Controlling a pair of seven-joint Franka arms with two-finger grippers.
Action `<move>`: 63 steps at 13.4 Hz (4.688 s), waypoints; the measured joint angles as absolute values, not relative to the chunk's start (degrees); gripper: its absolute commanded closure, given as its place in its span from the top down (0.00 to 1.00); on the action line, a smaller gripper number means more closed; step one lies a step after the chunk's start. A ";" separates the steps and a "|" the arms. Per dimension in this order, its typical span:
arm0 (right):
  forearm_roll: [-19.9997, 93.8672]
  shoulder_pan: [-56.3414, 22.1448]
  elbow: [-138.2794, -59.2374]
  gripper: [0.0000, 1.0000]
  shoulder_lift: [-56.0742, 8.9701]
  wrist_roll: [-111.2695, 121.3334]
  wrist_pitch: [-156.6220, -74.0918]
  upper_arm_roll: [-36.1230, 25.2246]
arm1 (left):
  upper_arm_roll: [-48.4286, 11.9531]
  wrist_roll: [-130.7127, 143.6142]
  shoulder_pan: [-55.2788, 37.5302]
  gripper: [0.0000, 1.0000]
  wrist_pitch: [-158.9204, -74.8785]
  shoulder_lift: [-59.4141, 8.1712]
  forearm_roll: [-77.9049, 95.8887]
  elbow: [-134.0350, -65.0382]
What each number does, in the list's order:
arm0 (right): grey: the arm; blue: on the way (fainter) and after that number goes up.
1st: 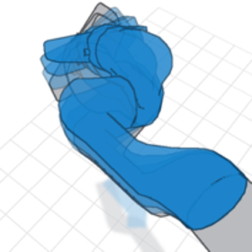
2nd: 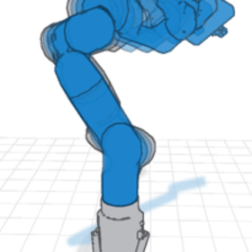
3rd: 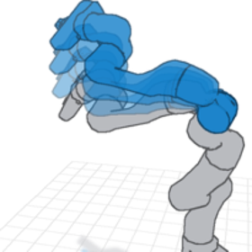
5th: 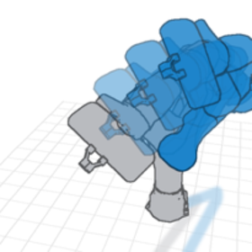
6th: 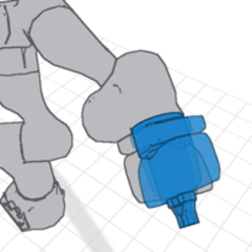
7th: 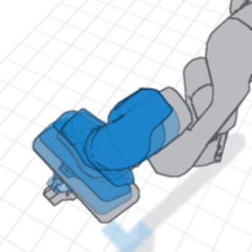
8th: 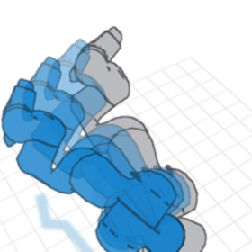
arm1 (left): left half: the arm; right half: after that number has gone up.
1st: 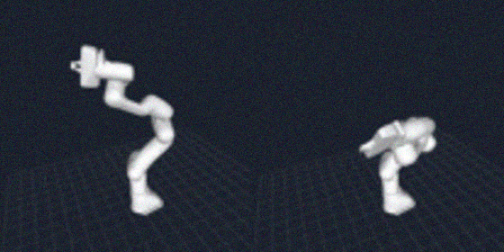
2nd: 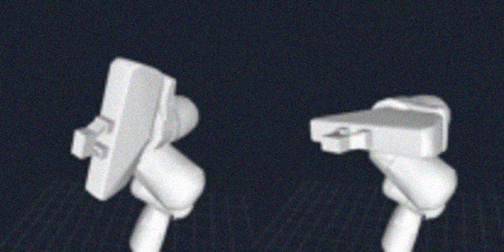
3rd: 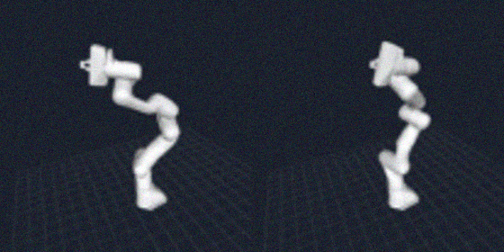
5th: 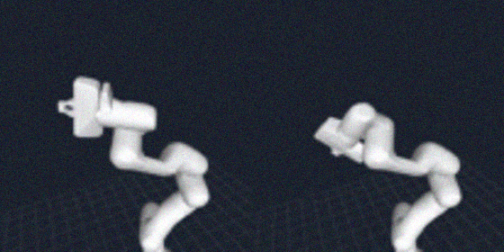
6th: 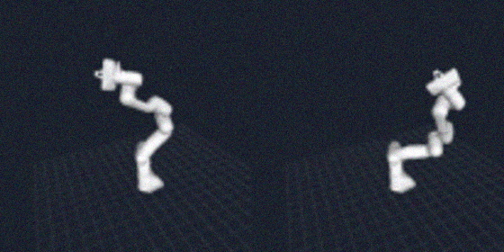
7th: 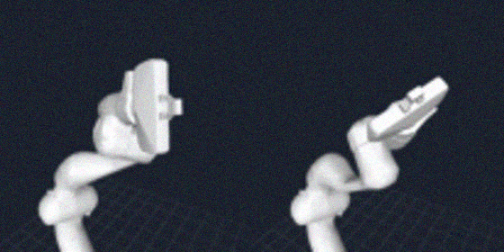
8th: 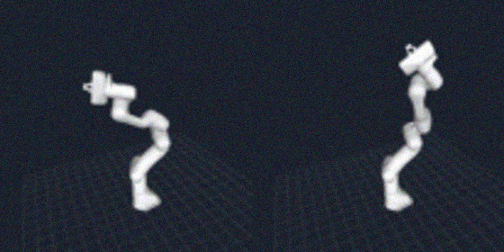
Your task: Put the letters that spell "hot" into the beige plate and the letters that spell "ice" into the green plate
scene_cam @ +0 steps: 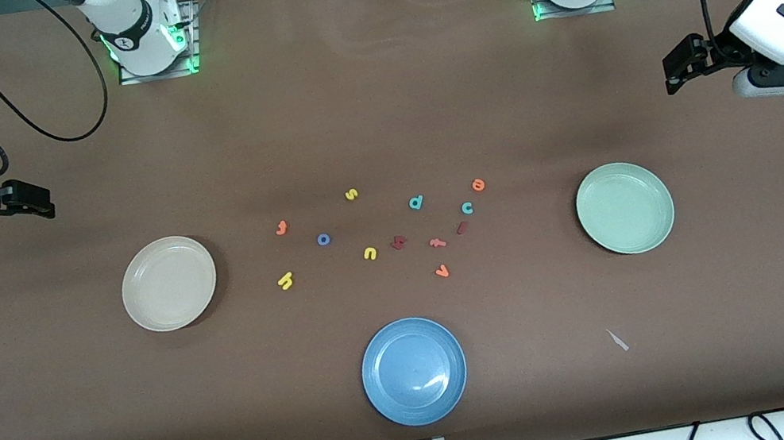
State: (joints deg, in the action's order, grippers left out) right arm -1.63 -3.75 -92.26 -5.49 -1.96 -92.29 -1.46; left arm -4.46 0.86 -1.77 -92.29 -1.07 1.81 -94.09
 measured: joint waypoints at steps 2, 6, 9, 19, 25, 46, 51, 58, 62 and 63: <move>-1.63 -3.75 -92.26 1.00 -5.49 -1.96 -92.29 -1.46 | -4.46 0.86 -1.77 1.00 -92.29 -1.07 1.81 -94.09; -1.63 -3.75 -92.26 1.00 -5.49 -1.96 -92.29 -1.46 | -4.46 0.86 -1.77 1.00 -92.29 -1.07 1.81 -94.09; -1.63 -3.75 -92.26 1.00 -5.53 -1.96 -92.29 -1.46 | -4.46 0.86 -1.77 1.00 -92.29 -1.07 1.81 -94.09; -1.63 -3.75 -92.26 1.00 -5.54 -1.96 -92.29 -1.46 | -4.46 0.86 -1.79 1.00 -92.29 -1.07 1.81 -94.09; -1.63 -3.75 -92.26 1.00 -5.54 -1.96 -92.29 -1.46 | -4.71 0.79 -4.18 1.00 -92.29 -1.10 1.81 -94.09; 0.24 -17.94 -97.87 1.00 -13.48 -19.67 -101.60 -0.09 | -7.24 0.89 -21.05 0.82 -119.12 -35.46 2.04 -89.87; 0.24 -18.08 -106.70 1.00 -13.71 -29.22 -114.12 3.99 | -7.29 1.17 -23.30 0.77 -129.88 -38.24 2.06 -96.33; 0.24 -19.93 -117.64 1.00 -16.06 -41.51 -131.20 6.05 | -8.05 1.20 -24.07 0.74 -134.26 -38.17 2.06 -101.83; 0.19 -24.26 -117.75 0.99 -21.21 -49.19 -134.92 6.25 | -8.33 1.29 -24.35 0.63 -134.27 -38.16 2.06 -102.02; 0.19 -24.25 -117.72 0.98 -22.22 -49.24 -135.13 6.21 | -8.33 1.29 -24.35 0.57 -134.27 -38.16 2.06 -102.09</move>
State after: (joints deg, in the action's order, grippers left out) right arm 0.19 -24.25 -117.72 -22.22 -49.24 -135.13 6.21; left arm -8.33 1.29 -24.35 -134.27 -38.16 2.06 -102.09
